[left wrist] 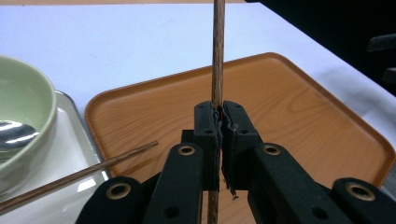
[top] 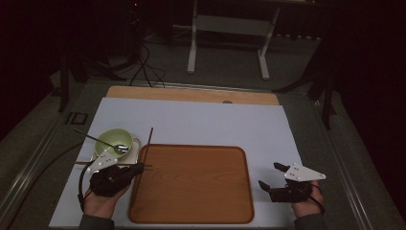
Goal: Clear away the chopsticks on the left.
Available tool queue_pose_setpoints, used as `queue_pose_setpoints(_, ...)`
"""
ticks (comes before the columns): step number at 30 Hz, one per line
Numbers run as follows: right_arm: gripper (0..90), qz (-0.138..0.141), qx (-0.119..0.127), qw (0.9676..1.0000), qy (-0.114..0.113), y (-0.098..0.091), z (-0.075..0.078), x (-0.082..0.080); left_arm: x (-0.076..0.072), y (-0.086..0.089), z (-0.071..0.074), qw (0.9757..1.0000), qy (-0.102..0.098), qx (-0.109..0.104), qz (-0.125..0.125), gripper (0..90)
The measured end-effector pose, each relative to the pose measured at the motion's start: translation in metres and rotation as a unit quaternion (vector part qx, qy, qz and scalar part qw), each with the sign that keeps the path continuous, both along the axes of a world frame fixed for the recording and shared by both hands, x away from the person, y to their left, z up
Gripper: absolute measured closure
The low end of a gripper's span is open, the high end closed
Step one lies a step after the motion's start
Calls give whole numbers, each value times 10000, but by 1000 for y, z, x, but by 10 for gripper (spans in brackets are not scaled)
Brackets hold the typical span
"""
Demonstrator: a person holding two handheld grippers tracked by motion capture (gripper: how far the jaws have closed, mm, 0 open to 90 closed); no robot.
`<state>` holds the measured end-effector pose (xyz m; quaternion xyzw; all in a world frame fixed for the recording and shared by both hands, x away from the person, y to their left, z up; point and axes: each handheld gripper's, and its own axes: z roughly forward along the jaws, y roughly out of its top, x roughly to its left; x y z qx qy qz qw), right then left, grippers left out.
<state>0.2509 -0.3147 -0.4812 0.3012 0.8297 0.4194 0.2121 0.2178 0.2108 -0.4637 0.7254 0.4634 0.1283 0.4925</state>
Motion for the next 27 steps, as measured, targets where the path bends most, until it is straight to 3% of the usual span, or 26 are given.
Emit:
queue_pose_setpoints(7,144,1,-9,10000,8,0,0,0,0,-4,-3,9999,-5,-101,90,864)
queue_pose_setpoints(16,144,30,-37,10000,7,2,0,-1,4,-6,-17,9995,212,-82,225,863)
queue_pose_setpoints(27,144,28,-36,10000,-20,2,0,-1,10,-9,-31,9981,487,184,333,861)
